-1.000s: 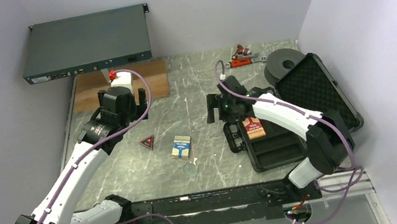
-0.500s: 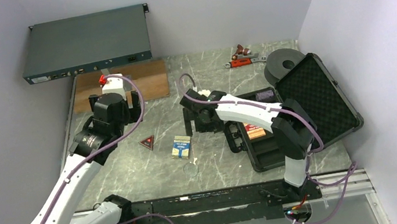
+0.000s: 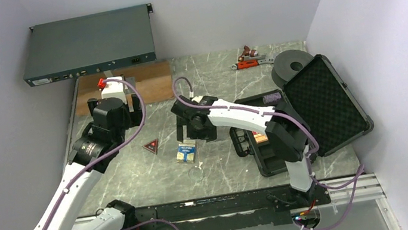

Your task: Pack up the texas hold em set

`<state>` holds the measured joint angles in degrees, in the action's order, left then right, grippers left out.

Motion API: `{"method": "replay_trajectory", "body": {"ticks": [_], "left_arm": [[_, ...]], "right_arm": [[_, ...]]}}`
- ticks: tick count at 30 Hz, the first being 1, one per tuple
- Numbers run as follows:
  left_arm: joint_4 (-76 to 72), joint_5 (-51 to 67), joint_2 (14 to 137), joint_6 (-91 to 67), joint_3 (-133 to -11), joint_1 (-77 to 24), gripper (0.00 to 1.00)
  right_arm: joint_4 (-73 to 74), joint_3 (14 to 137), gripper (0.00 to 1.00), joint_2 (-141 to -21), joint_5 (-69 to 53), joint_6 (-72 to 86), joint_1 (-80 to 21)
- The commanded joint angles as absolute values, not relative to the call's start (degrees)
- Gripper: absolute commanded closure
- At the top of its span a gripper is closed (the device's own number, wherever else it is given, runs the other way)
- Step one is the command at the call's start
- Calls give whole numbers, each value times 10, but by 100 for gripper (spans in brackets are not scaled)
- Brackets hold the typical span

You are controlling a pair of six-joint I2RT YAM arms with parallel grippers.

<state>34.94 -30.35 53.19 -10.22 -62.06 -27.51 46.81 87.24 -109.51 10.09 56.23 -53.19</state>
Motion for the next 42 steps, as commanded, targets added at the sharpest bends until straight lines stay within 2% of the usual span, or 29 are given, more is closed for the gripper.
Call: {"method": "replay_trajectory", "body": {"ticks": [1,27,33,39,42], "left_arm": [[338,-318,522,-101,-622,-275,3],[336,-322,517,-98,-620,-275,3],[336,-320,518,-97,-619,-275,3],[336,-321,519,-96,-620,-275,3],[336,-320,520,-96,-620,-275,3]], "right_arm": [[487,929,0,-1128,100,611,-540],[471,980,1,-1228,87,613,-550],[467,981,10,-1235,87,604,-556],[456,980,25,-1237,86,578,-562],[449,981,37,-1236,88,555,-567]]}}
